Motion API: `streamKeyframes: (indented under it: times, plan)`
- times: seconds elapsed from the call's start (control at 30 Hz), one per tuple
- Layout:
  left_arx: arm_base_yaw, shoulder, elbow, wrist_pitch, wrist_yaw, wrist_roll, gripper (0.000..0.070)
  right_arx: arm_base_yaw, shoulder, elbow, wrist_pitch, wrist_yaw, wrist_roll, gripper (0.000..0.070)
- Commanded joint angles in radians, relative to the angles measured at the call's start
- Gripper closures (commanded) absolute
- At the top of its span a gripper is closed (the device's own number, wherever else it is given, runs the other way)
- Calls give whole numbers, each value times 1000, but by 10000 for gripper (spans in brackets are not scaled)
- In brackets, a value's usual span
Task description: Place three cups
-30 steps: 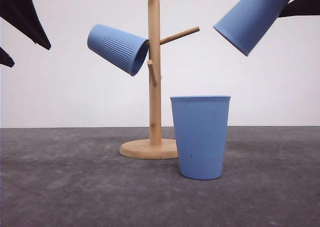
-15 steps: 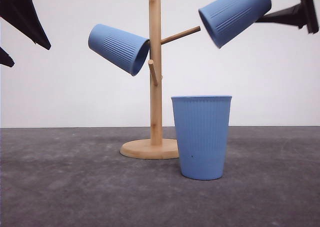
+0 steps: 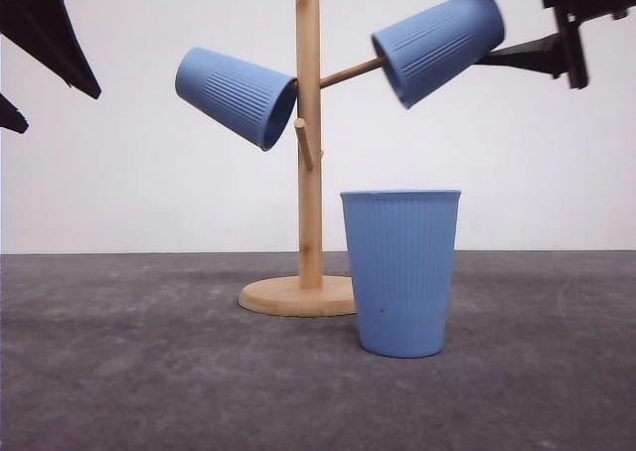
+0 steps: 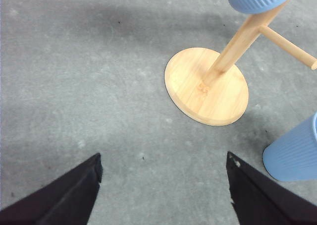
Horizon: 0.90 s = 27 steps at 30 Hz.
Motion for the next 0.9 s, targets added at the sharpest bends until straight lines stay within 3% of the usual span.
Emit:
streamKeyframes:
  times: [0.0, 0.5, 0.63, 0.77, 0.87]
  plan:
    - [-4, 6, 12, 14, -2, 2, 230, 14, 30, 31, 13, -2, -13, 365]
    - [-4, 7, 12, 17, -2, 2, 230, 102, 99, 47, 12, 62, -82, 360]
    - [-4, 7, 12, 18, -3, 2, 230, 112, 108, 47, 9, 79, -94, 337]
    - [-4, 7, 12, 18, -3, 2, 230, 116, 111, 47, 9, 91, -95, 266]
    - [-4, 7, 12, 18, -2, 2, 230, 115, 111, 47, 10, 102, -95, 263]
